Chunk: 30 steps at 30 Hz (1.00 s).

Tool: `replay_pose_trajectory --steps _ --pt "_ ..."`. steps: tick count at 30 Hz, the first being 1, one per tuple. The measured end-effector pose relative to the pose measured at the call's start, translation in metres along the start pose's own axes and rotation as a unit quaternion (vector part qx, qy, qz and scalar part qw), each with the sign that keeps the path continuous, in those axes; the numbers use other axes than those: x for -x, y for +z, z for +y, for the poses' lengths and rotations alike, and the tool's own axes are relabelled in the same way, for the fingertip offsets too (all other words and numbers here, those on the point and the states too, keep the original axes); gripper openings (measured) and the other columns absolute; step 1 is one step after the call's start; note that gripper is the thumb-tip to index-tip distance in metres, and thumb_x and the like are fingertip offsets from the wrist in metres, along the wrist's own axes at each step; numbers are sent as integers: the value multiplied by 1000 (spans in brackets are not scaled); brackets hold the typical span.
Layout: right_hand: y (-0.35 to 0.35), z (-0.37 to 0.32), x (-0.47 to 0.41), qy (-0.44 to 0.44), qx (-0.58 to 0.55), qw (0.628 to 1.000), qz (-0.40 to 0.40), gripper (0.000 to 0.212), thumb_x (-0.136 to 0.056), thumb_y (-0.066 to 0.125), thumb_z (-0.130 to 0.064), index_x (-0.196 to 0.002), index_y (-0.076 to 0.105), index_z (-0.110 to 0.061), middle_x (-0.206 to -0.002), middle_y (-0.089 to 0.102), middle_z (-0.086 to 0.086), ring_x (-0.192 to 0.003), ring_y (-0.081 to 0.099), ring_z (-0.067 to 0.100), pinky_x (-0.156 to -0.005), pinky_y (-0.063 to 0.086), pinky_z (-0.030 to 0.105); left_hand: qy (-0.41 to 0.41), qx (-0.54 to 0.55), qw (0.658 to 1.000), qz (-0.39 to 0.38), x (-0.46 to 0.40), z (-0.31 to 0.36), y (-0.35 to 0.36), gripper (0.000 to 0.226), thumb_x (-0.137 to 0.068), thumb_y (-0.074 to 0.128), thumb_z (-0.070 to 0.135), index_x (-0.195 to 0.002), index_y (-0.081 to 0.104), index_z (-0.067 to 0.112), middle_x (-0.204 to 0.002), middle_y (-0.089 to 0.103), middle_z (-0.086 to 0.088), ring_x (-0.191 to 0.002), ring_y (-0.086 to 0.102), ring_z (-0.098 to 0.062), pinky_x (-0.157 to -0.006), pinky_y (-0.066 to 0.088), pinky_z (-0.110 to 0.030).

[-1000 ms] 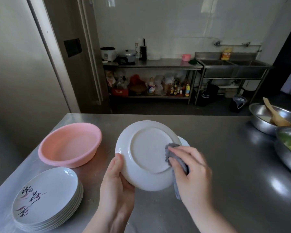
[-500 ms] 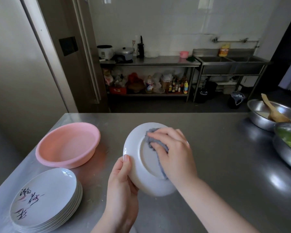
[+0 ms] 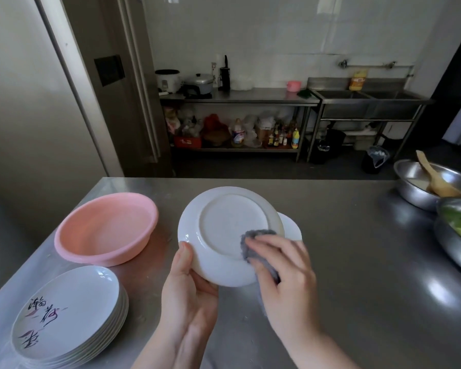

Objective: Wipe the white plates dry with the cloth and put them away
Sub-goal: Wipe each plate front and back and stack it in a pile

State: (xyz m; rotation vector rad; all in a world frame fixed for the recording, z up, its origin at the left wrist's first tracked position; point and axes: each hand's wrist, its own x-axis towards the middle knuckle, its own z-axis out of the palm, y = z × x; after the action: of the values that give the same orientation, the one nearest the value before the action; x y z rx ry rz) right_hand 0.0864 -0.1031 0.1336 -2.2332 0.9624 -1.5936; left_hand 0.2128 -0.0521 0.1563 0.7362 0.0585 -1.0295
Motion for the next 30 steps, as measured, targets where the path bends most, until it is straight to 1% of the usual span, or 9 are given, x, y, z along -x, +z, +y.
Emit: replay_pose_trajectory --steps 5,9,12,14,16,19,23,25,30 --pt "11 1 8 -106 5 993 -43 28 -87 63 -9 -110 72 -22 -109 64 -8 -90 53 16 -82 47 28 -40 29 998 27 -4 2 3 37 -100 48 31 -120 62 3 -112 71 -14 -86 72 -18 -55 59 -28" --pt "-6 20 -11 18 -18 999 27 30 -80 69 -3 -106 74 -19 -104 65 -10 -97 55 7 -87 43 18 47 -15 999 -8 -6 10 1 21 -100 49 20 -97 69 15 -87 76 7 -76 71 -2 -56 57 -22" --pt "-16 29 -39 118 -38 992 11 29 -83 69 -2 -103 73 -22 -100 65 -12 -98 60 8 -85 43 14 105 -142 979 -100 -3 14 -3 22 -95 50 27 -89 69 17 -85 70 5 -75 65 -3 -66 52 -20" --pt "-20 28 -60 134 -49 990 -13 28 -85 67 -3 -102 73 -24 -100 66 -11 -99 61 9 -84 44 13 122 -221 956 -146 1 14 -4 20 -90 56 32 -78 67 22 -71 62 4 -60 55 -3 -53 43 -16" --pt "-20 21 -77 118 -51 991 -39 28 -85 65 -4 -102 73 -26 -100 65 -15 -100 59 7 -85 42 11 128 -266 940 -171 3 10 -5 20 -87 62 33 -71 67 23 -63 58 6 -52 48 -3 -45 37 -13" --pt "-13 0 -85 38 -34 995 -80 28 -83 67 -5 -101 74 -25 -99 66 -15 -98 55 8 -87 38 9 128 -306 922 -199 4 3 -9 27 -84 59 40 -83 72 17 -73 66 -2 -61 55 -11 -52 40 -17" --pt "-2 -14 -69 -45 -35 990 -127 27 -82 70 -6 -102 75 -23 -101 67 -11 -96 54 14 -87 43 21 115 -310 920 -212 2 -1 -14 32 -85 60 40 -94 72 12 -84 71 -10 -71 61 -18 -57 46 -19" --pt "-6 -7 -67 -2 -68 989 -128 26 -81 71 -5 -101 76 -21 -101 68 -10 -99 57 11 -88 44 20 122 -336 907 -222 -1 -1 -15 31 -85 60 40 -94 73 13 -86 72 -10 -73 63 -17 -60 47 -19" --pt "-34 31 -56 226 -147 963 -23 22 -79 73 -8 -92 74 -27 -90 73 -14 -89 66 2 -78 50 16 170 -390 883 -198 -14 -2 -11 31 -84 59 41 -86 73 14 -79 71 -4 -69 59 -13 -59 45 -18"
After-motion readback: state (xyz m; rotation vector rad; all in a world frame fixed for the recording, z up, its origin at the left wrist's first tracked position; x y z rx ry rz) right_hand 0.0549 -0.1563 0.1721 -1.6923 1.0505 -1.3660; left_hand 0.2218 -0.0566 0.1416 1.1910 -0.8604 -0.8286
